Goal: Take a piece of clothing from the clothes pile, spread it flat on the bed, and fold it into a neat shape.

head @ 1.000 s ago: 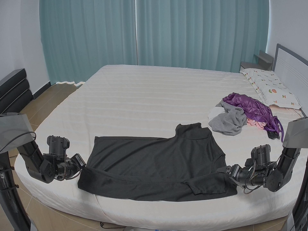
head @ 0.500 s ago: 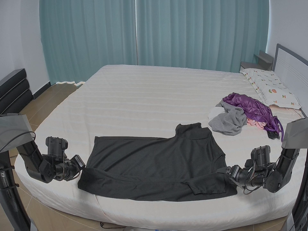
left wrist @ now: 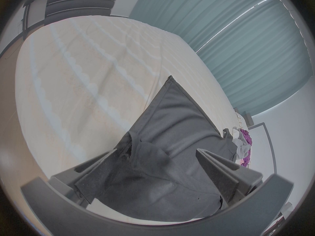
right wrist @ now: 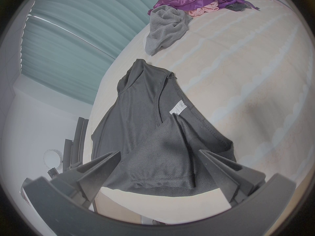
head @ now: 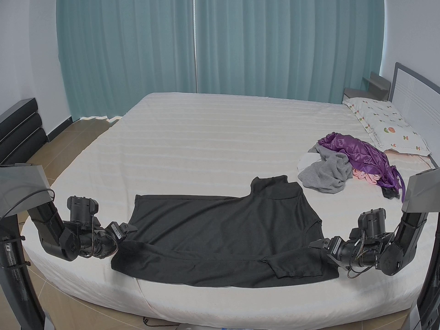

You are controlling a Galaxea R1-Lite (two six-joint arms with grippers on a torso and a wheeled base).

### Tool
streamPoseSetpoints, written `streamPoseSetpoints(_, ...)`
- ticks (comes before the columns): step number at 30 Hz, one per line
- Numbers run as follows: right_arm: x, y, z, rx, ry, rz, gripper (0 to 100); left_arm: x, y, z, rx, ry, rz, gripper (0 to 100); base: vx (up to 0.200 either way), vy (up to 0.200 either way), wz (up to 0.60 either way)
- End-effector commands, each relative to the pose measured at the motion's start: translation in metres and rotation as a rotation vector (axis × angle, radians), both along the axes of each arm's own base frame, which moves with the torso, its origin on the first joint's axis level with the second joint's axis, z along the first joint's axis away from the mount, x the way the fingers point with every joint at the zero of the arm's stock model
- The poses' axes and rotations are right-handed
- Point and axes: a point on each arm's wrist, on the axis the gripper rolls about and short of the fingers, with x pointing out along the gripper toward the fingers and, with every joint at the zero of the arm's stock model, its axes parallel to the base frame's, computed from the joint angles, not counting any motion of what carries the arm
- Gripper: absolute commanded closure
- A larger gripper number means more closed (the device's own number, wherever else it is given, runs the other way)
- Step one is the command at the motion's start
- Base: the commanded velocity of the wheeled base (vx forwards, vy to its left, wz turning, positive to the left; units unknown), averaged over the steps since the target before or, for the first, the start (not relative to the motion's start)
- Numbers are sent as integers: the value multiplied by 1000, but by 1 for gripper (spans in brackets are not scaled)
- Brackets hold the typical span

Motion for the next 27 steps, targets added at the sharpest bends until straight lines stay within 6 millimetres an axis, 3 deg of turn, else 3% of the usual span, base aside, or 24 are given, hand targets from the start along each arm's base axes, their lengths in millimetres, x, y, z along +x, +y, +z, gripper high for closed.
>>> streamPoseSetpoints(1, 0, 0, 0, 1, -2, 3, 0, 7, 0, -8, 2, 0, 0, 0, 0, 0, 0)
streamPoseSetpoints(8, 0, 0, 0, 1, 0, 3, 0, 17, -1, -15, 18, -33, -5, 0, 0, 0, 0)
streamPoseSetpoints(9, 0, 0, 0, 0, -2, 4, 0, 17, 0, -16, 27, -32, -4, 100, 0, 0, 0)
streamPoseSetpoints(16, 2, -1, 0, 0, -4, -3, 0, 7, 5, -18, 59, 1, 45, 100, 0, 0, 0)
streamPoseSetpoints(27, 15, 2, 0, 5, -52, 16, 0, 2, 9, 20, -33, -87, 143, 100, 0, 0, 0)
